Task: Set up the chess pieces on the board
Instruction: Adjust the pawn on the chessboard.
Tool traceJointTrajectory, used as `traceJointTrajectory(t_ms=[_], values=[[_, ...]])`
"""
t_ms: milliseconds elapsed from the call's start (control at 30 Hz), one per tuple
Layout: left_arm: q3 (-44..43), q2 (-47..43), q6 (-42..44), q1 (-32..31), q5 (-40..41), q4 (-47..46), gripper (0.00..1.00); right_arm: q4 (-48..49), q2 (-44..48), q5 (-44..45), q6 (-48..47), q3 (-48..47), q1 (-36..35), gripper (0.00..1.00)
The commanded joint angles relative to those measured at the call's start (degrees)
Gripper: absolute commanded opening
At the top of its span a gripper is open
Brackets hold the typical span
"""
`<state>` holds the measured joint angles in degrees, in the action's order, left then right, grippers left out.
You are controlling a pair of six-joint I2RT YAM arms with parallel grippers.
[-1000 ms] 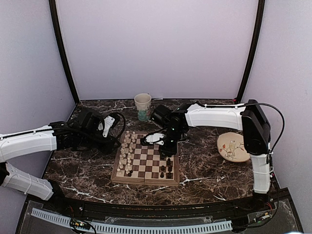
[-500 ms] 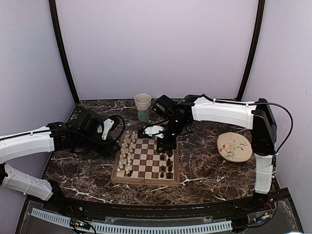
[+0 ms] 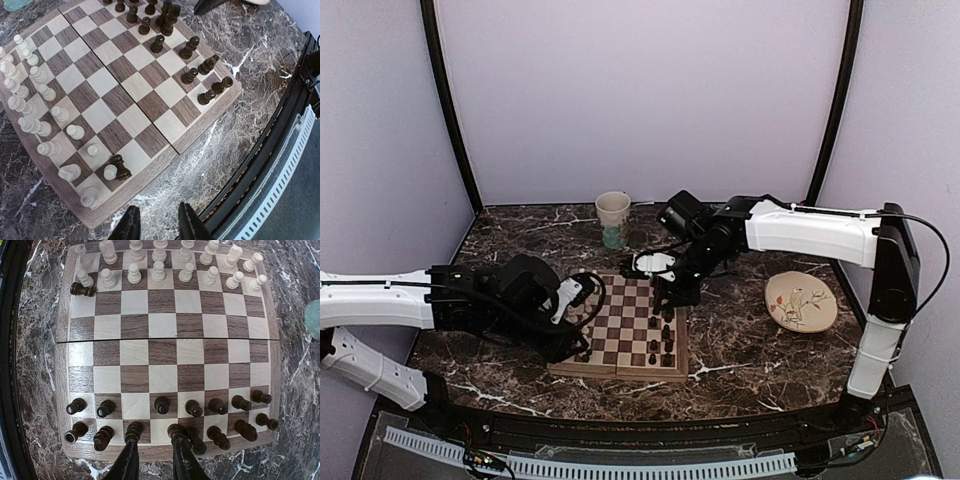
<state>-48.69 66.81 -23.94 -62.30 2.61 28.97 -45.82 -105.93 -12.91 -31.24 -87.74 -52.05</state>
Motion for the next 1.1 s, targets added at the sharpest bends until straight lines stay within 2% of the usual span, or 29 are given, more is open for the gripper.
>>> traceJointTrajectory(t_ms=[0, 167, 433, 1067], values=[[-3.91, 5.67, -3.88, -1.72, 0.74, 2.15, 0.28, 4.53, 4.39, -0.42, 0.16, 2.54, 1.55, 0.25], [-8.74, 11.93, -6.63, -3.33, 5.61, 7.32, 0.26, 6.77, 6.55, -0.69, 0.31, 5.81, 2.45, 0.25], [-12.03, 16.72, -10.81, -3.79, 6.35, 10.62, 0.21, 9.44, 8.24, -0.45, 0.51, 9.52, 2.79, 0.25], [-13.51, 23.50, -12.99, -4.23, 7.31, 12.33, 0.25, 10.68, 9.17, -0.34, 0.53, 11.19, 3.25, 0.25]])
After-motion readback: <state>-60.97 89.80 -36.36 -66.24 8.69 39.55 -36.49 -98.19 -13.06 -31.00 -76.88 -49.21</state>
